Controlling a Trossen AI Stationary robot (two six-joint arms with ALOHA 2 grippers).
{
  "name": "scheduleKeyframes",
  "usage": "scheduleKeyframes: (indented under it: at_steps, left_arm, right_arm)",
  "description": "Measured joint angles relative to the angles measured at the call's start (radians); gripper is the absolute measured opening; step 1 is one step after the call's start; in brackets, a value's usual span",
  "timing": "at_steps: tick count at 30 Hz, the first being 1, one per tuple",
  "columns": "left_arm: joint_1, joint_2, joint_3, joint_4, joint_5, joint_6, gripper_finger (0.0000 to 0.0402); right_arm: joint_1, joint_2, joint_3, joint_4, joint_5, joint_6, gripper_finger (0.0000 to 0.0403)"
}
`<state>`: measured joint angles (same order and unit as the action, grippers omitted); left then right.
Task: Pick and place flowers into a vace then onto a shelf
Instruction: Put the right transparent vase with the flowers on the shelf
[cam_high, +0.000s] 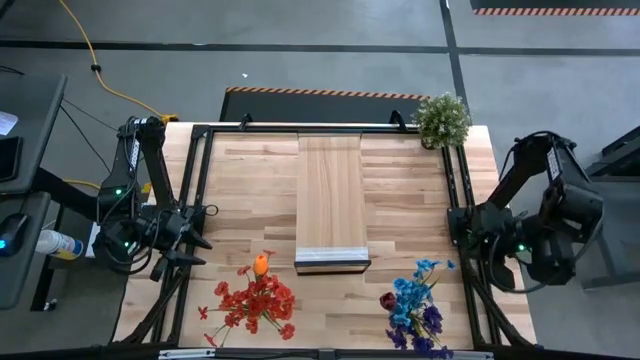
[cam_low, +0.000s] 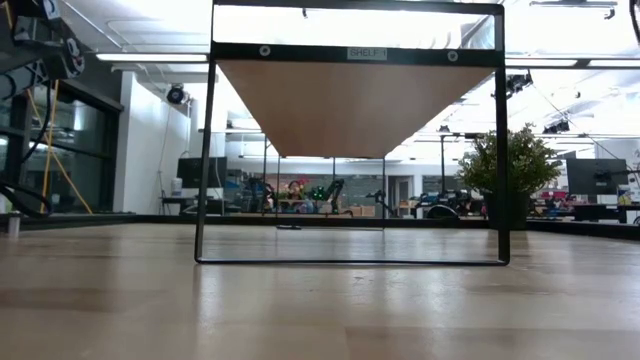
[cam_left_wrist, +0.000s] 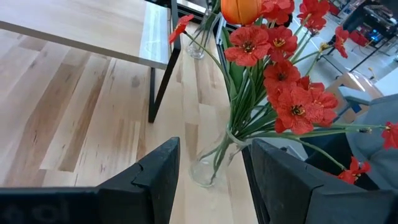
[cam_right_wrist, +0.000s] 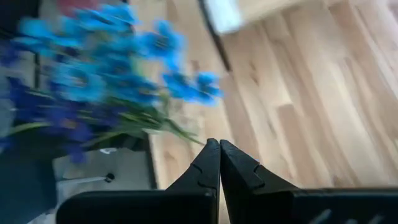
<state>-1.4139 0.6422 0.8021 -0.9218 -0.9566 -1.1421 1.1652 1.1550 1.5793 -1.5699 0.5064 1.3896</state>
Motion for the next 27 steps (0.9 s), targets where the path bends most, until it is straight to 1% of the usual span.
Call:
scheduleKeyframes:
  at_steps: [5,11,14,17,20,23,27]
  left_arm:
    - [0.0,0.0,0.0,0.0,-0.002,-0.019,0.0232]
    - [0.0,0.001,0.0,0.001,-0.023,-0.047,0.0232]
    - [0.0,0.001,0.0,0.001,-0.024,-0.068,0.0232]
    - [0.0,0.001,0.0,0.001,-0.029,-0.076,0.0232]
    - [0.0,0.001,0.0,0.001,-0.05,-0.079,0.0232]
    - [0.0,0.001,0.0,0.001,-0.068,-0.083,0.0232]
    - [0.0,0.001,0.0,0.001,-0.07,-0.097,0.0232]
  right_arm:
    - [0.0,-0.125,-0.201,-0.002,-0.05,0.092,0.0001]
    - [-0.001,-0.264,-0.375,0.002,-0.02,0.111,0.0005]
    - [0.0,-0.315,-0.442,0.031,-0.026,0.119,0.0003]
    - [0.0,-0.35,-0.505,0.07,-0.036,0.123,0.0001]
    - [0.0,-0.376,-0.567,0.142,-0.014,0.105,0.0004]
    - [0.0,-0.39,-0.624,0.23,0.012,0.068,0.0007]
    - [0.001,-0.39,-0.687,0.29,0.008,0.044,0.0006]
